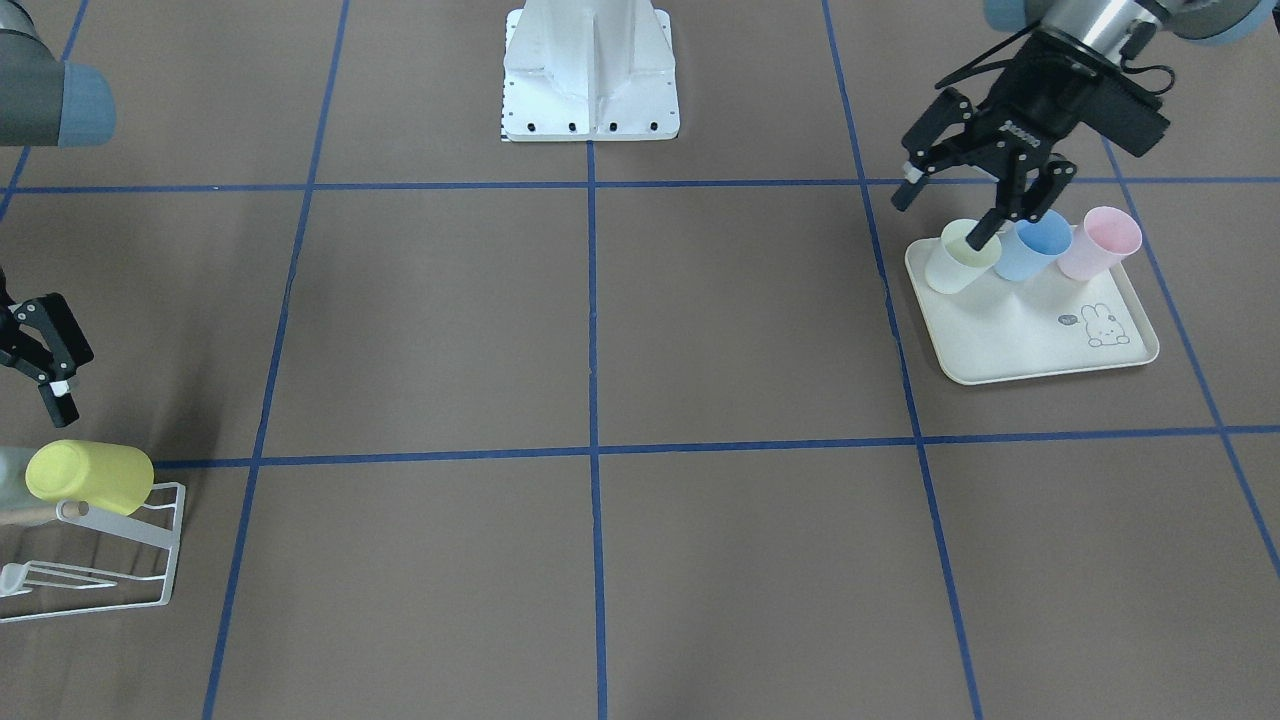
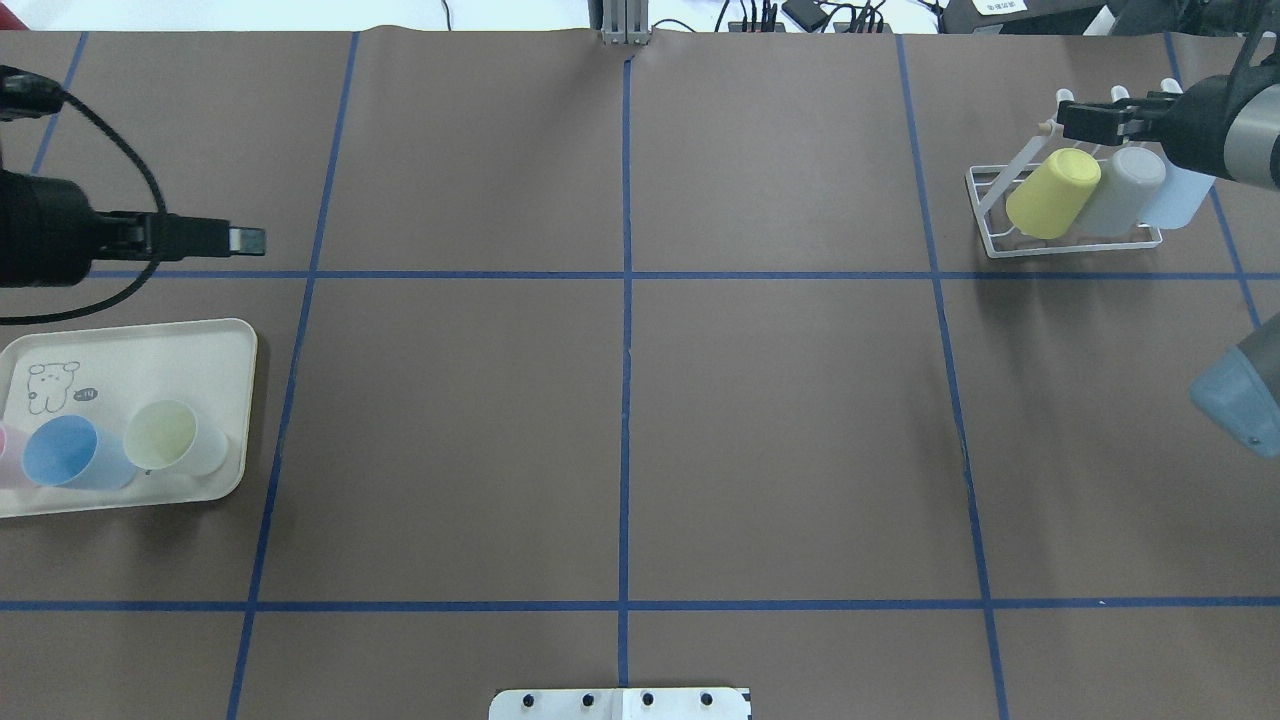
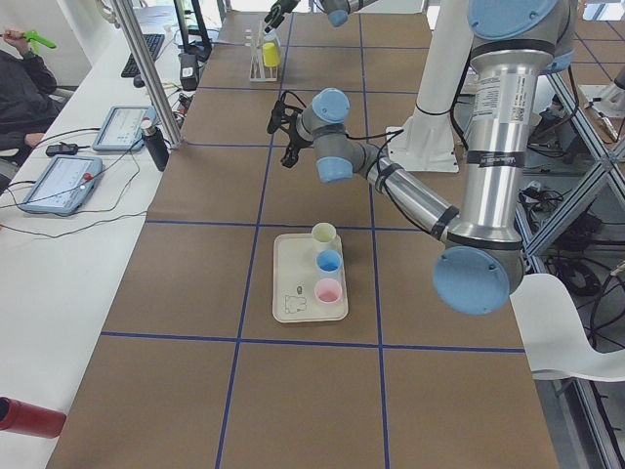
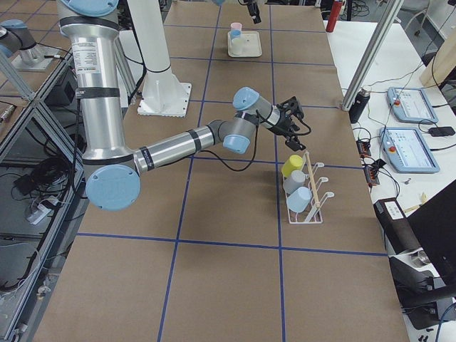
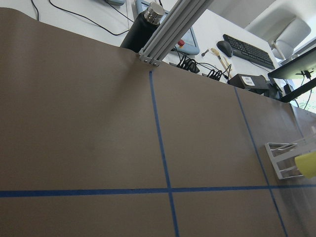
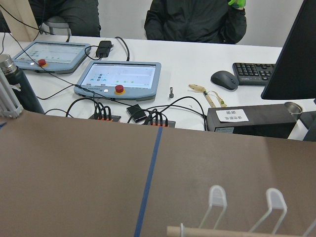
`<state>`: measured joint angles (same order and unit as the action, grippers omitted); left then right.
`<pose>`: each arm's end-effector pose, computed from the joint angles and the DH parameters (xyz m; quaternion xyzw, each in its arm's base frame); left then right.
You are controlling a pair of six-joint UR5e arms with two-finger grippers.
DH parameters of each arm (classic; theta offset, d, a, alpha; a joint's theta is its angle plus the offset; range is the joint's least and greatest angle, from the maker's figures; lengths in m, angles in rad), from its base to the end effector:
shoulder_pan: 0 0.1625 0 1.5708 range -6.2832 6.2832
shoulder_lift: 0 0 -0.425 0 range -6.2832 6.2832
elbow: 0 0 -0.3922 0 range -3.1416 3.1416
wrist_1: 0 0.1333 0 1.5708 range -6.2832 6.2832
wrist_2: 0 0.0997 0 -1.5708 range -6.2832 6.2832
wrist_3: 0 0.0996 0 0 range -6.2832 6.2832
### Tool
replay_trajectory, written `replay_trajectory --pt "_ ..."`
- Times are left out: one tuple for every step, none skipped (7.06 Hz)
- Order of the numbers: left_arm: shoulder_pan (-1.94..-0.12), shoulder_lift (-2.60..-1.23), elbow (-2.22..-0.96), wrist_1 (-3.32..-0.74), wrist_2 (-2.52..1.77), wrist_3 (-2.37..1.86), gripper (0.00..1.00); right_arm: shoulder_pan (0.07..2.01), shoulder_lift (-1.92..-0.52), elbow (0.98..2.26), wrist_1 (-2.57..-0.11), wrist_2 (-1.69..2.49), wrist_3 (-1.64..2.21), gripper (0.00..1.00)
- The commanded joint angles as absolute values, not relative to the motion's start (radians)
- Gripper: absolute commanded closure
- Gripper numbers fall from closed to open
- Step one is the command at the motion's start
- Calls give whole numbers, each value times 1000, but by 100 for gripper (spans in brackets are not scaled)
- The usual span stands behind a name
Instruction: Transfer IKEA cup to right arm and place on rack
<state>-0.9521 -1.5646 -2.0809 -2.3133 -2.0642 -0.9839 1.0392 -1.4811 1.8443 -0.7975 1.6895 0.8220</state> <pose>0.1942 -0.4212 0.3316 0.2514 0.5445 -0.0028 0.8002 -0.1671 -0.5239 0.3976 0.3875 -0.3754 0.0901 0.8371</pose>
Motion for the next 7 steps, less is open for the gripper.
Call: replay_trajectory --pt "-1082 -1372 -2066 -2313 -2173 -634 0 1045 -1479 1922 -867 1791 834 0" --pt "-1130 -1309 -2025 -2312 -2198 -480 0 1045 -1477 1936 -867 1849 872 0" --pt "-1149 -1267 -1969 -2312 -2201 -350 0 1045 -1477 1940 -867 1899 882 0" --pt "-1158 -1255 -1894 -2313 -2200 -231 0 1043 -1471 1939 -865 1905 896 0" --pt "-1163 -1244 -1826 -2315 -2192 -144 0 1040 -1465 1936 -861 1905 940 0" --pt "-1163 -1241 -1798 -2315 -2191 -114 0 1039 -1450 1927 -864 1905 946 0" --pt "-1161 -1236 -1770 -2315 -2189 -114 0 1035 -1450 1925 -864 1905 946 0"
